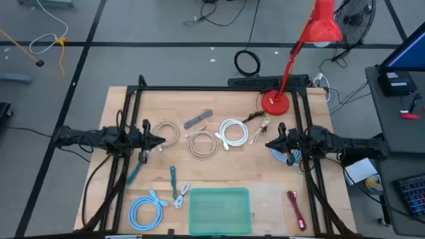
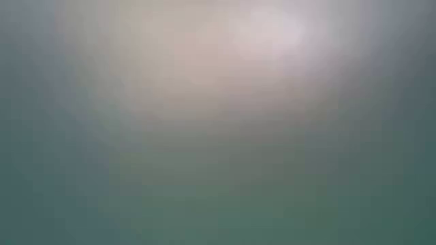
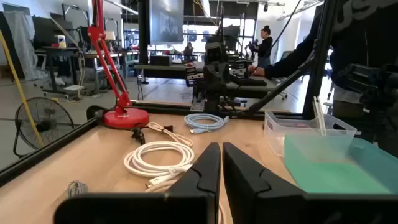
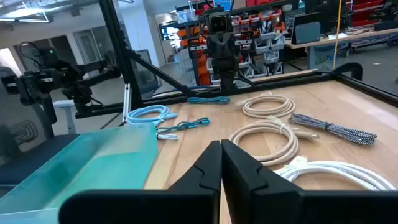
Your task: Pick & Place USB Port
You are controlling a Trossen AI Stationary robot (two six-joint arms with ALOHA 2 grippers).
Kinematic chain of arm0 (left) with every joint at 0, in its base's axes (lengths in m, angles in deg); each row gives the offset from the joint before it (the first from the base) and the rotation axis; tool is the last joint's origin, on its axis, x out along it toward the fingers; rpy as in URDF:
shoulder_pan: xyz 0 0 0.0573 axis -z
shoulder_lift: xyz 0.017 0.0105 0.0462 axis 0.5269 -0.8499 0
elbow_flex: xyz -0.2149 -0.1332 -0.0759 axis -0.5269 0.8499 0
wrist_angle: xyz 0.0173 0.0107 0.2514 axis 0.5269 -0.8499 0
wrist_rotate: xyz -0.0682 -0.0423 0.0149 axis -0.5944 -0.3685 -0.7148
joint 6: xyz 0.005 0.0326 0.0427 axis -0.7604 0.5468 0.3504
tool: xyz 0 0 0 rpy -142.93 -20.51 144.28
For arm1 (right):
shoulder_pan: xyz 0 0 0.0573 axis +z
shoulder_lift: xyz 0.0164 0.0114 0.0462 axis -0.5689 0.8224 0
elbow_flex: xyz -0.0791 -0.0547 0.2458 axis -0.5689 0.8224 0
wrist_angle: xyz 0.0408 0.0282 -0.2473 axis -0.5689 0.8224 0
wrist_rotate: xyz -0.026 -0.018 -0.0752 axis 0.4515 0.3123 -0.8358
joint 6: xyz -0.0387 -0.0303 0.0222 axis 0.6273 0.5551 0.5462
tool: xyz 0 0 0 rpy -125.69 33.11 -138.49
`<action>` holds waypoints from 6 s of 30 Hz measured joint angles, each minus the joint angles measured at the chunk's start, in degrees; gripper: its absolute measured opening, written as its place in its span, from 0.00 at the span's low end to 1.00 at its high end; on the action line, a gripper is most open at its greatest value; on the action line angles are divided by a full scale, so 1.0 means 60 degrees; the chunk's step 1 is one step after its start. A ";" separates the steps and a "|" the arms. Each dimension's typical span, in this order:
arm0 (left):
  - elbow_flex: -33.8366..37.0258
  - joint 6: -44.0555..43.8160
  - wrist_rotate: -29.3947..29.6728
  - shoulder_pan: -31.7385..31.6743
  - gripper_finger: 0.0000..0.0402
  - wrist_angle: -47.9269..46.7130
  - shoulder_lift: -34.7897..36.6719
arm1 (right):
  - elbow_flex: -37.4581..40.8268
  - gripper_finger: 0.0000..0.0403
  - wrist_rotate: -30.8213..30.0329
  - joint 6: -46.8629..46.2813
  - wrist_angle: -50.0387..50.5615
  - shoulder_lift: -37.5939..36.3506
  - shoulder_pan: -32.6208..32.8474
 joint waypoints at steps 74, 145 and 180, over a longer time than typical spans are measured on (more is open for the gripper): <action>-0.0004 0.3972 0.6423 -0.0707 0.06 0.6980 -0.0004 | -0.0004 0.00 -0.7605 -0.4176 -0.8139 0.0135 -0.0007; -0.9315 -0.2018 -0.3093 -0.5372 0.06 -0.7445 -1.1207 | -0.7155 0.42 -0.1288 -0.0860 0.5154 0.9859 -0.1419; -1.0398 0.0106 -0.0991 -0.4729 0.06 -0.7588 -1.4849 | -1.0962 0.42 -0.0536 -0.0033 0.8153 1.2200 -0.0998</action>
